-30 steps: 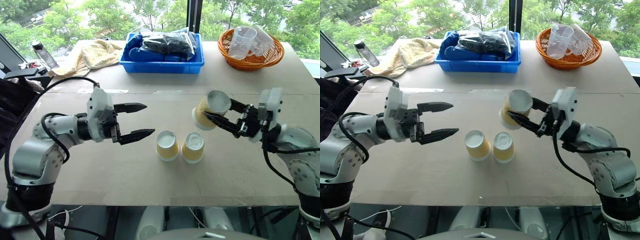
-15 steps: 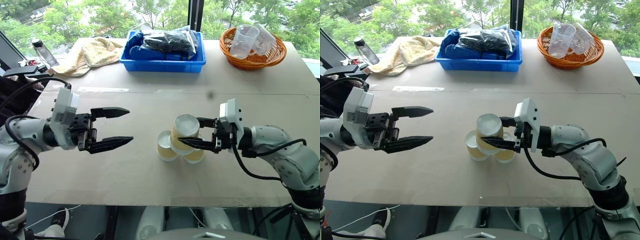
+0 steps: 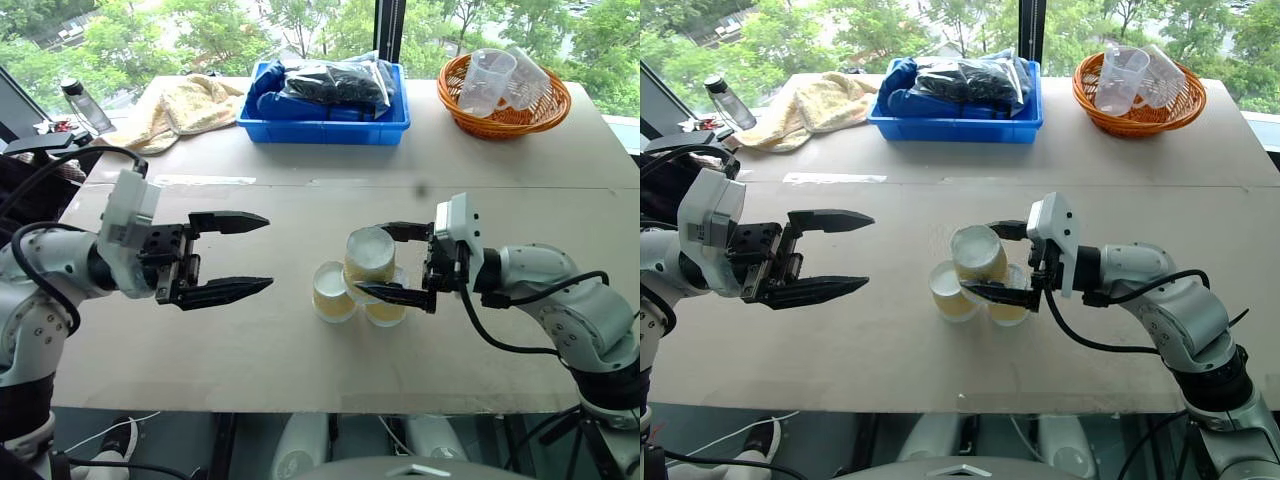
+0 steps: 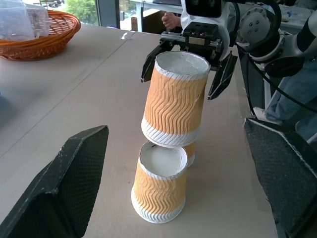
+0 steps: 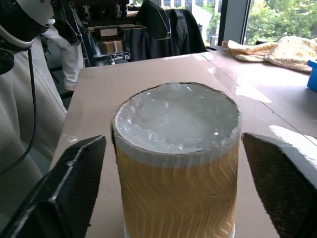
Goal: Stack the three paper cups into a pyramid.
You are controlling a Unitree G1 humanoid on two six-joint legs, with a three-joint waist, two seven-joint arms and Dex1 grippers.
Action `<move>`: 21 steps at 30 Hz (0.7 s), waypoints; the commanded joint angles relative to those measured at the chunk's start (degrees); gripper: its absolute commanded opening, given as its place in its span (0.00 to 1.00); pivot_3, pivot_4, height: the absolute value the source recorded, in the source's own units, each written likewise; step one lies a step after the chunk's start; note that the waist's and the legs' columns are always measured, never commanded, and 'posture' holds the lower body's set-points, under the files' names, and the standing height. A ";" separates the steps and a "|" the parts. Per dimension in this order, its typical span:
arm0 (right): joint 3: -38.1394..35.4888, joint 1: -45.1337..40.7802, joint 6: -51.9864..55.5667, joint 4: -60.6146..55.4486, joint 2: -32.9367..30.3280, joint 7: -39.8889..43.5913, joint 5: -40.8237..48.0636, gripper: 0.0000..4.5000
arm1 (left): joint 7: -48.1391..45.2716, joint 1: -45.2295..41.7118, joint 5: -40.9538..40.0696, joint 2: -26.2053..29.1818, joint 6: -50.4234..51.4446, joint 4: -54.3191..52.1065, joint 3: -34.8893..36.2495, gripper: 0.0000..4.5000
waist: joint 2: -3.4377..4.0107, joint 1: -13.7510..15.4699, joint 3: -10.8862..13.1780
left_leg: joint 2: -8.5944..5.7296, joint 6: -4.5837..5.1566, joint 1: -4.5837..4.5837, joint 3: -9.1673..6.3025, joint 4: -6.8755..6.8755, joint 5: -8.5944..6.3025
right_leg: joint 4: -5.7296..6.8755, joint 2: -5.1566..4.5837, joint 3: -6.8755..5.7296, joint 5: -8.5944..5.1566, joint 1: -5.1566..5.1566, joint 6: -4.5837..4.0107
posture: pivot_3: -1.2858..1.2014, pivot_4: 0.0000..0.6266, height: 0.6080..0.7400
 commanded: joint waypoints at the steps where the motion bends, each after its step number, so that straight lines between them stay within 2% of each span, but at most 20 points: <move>1: -4.67 -0.12 0.21 -3.18 -0.69 0.51 4.01 0.99 | -0.10 0.13 0.49 0.41 -0.73 -0.70 0.06 1.00 | 0.00 0.01 0.00 | 0.00 0.00 0.00 0.00 0.00 0.00 | 0.00 0.00 0.00 0.00 0.00 0.00 | 0.52 0.24 1.00; 6: -15.91 6.28 0.26 -5.21 -5.95 2.35 10.25 0.99 | 3.62 4.87 5.77 -1.14 -3.07 -1.91 -0.58 1.00 | 0.00 0.28 0.00 | 0.00 0.01 0.00 0.00 -0.02 0.00 | -0.03 -0.02 -0.01 0.00 0.01 0.00 | 0.52 0.24 1.00; 8: -22.45 12.26 -1.71 -4.09 -8.70 5.50 10.76 0.99 | 7.12 9.20 11.82 -1.11 -3.91 -2.19 -3.33 1.00 | -0.01 0.31 0.00 | 0.00 0.03 -0.02 0.00 -0.02 -0.02 | -0.05 -0.03 -0.01 0.00 0.02 0.00 | 0.52 0.24 1.00; 11: -27.36 20.22 -4.56 -1.96 -11.09 10.12 9.50 0.99 | 10.49 12.06 14.17 -3.69 -5.12 -2.35 -5.08 1.00 | -0.01 0.36 0.00 | -0.01 0.23 -0.01 0.02 -0.05 -0.13 | -0.06 -0.03 0.01 0.00 0.05 0.00 | 0.52 0.24 1.00; 13: -27.98 26.33 -9.15 1.20 -10.72 12.79 5.30 0.99 | 13.85 14.19 16.58 -7.22 -7.16 -1.89 -6.55 1.00 | 0.00 0.39 -0.05 | -0.01 0.24 0.00 0.01 -0.04 -0.14 | -0.02 -0.01 0.00 0.01 0.05 -0.01 | 0.52 0.24 1.00; 15: -25.73 31.06 -17.36 7.55 -7.81 12.05 -2.74 0.99 | 18.71 17.89 21.97 -11.41 -10.40 -1.32 -9.57 1.00 | -0.07 0.21 -0.12 | 0.00 0.26 0.10 0.02 -0.04 -0.15 | -0.02 -0.01 0.01 0.00 0.14 -0.01 | 0.52 0.24 1.00; 18: -22.53 32.05 -27.07 17.40 -3.35 8.91 -11.86 0.99 | 23.99 21.05 27.49 -15.88 -13.71 -0.74 -12.94 1.00 | -0.08 -0.10 -0.10 | 0.00 0.26 0.20 0.24 -0.03 -0.14 | 0.06 0.00 0.24 0.01 0.14 0.00 | 0.52 0.24 1.00; 21: -20.86 31.30 -36.52 25.87 -0.51 9.32 -17.08 0.99 | 25.89 22.02 28.81 -18.83 -16.32 0.37 -13.53 1.00 | -0.08 0.19 -0.11 | 0.00 0.25 0.38 0.24 -0.02 -0.14 | 0.12 0.00 0.23 0.01 0.25 0.00 | 0.52 0.24 1.00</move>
